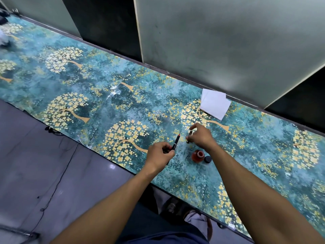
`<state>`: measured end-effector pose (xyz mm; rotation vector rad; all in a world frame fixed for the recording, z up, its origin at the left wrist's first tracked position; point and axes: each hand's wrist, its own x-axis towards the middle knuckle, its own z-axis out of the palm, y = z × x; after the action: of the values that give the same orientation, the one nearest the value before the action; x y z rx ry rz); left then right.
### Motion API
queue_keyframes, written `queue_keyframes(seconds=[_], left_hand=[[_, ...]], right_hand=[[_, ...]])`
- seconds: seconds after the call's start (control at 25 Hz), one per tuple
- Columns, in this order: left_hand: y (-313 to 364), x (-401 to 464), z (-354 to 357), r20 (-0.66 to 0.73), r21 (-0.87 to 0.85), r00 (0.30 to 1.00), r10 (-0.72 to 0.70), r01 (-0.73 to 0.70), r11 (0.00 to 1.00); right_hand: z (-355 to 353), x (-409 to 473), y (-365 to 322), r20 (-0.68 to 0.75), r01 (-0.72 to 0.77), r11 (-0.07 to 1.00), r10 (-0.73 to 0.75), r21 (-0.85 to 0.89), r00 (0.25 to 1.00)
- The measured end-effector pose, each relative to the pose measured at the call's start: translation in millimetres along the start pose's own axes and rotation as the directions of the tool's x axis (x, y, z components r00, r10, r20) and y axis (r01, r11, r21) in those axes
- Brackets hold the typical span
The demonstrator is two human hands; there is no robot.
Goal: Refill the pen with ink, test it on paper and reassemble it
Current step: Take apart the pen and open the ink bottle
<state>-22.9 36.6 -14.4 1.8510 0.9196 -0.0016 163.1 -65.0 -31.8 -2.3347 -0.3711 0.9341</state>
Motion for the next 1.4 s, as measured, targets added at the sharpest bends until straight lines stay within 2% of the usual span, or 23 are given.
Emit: queue_keyframes(seconds=[0.16, 0.28, 0.36, 0.44, 0.52, 0.56, 0.68, 0.8, 1.08, 1.4], left_hand=[[-2.8, -1.3, 0.5, -0.002, 0.010, 1.000, -0.012, 0.013, 1.000], [-2.7, 1.2, 1.4, 0.002, 0.019, 1.000, -0.015, 0.015, 1.000], [0.3, 3.3, 2.6, 0.008, 0.015, 1.000, -0.021, 0.021, 1.000], [3.6, 6.9, 5.7, 0.000, 0.012, 1.000, -0.016, 0.016, 1.000], [9.1, 10.1, 10.5, 0.002, 0.004, 1.000, -0.006, 0.006, 1.000], [12.3, 11.3, 14.0, 0.007, -0.007, 1.000, 0.006, -0.006, 1.000], [24.6, 11.2, 22.7, 0.022, 0.002, 0.998, 0.062, -0.062, 0.998], [33.0, 9.3, 28.2, 0.021, 0.007, 0.993, 0.120, -0.120, 0.993], [45.6, 7.9, 36.1, -0.030, -0.030, 0.992, 0.122, -0.123, 0.992], [48.9, 9.2, 38.1, -0.037, -0.101, 0.994, 0.099, -0.102, 0.990]], right_hand=[[5.5, 7.1, -3.4, 0.022, 0.027, 0.959, -0.022, -0.282, 1.000], [5.3, 5.0, -1.0, -0.037, 0.036, 0.949, -0.050, -0.314, 0.998], [-0.3, -1.5, -2.6, -0.074, 0.063, 0.978, -0.079, -0.197, 0.994], [-8.3, -10.0, -3.5, -0.051, 0.066, 0.995, -0.063, 0.068, 0.997], [-17.0, -21.1, -5.5, 0.023, 0.021, 0.950, -0.030, 0.311, 0.999], [-20.9, -26.5, -6.6, 0.048, 0.016, 0.936, -0.035, 0.351, 0.998], [-24.7, -35.6, -9.5, 0.070, 0.061, 0.947, -0.088, 0.317, 0.994], [-26.7, -35.8, -11.2, 0.011, 0.094, 0.926, -0.105, 0.366, 0.994], [-28.6, -37.9, -8.1, -0.021, 0.083, 0.836, -0.085, 0.543, 0.996], [-36.9, -39.9, -3.1, 0.009, 0.056, 0.759, -0.082, 0.648, 0.997]])
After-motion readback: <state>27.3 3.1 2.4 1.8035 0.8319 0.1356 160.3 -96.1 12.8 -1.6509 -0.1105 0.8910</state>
